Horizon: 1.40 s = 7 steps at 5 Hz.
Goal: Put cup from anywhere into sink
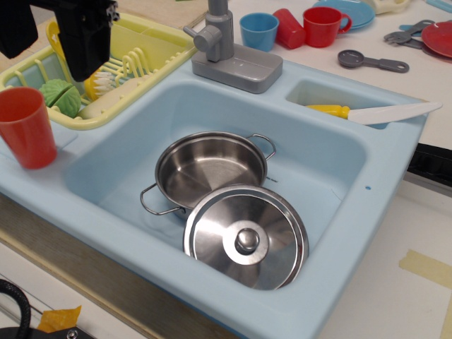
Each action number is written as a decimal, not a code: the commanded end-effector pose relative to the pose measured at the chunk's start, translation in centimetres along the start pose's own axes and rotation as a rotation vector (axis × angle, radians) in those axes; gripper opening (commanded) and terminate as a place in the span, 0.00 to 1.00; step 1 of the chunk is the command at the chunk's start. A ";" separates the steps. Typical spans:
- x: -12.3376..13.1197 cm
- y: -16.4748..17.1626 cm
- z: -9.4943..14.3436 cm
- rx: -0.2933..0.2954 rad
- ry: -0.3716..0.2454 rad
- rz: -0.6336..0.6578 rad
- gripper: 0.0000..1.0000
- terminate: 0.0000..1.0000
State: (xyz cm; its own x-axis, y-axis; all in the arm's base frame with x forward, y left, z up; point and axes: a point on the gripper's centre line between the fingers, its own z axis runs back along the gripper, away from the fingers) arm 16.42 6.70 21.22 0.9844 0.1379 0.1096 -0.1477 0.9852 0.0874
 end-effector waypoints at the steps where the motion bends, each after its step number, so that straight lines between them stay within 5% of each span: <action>1: 0.0 0.0 0.0 0.000 0.000 0.000 1.00 0.00; 3: 0.5 1.1 -1.4 0.014 0.037 0.043 1.00 0.00; 7: -0.5 3.3 -4.4 -0.048 0.078 0.090 1.00 0.00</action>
State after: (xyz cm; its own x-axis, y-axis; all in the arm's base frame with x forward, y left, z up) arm 15.92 10.06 16.40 0.9758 0.2181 0.0154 -0.2184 0.9756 0.0213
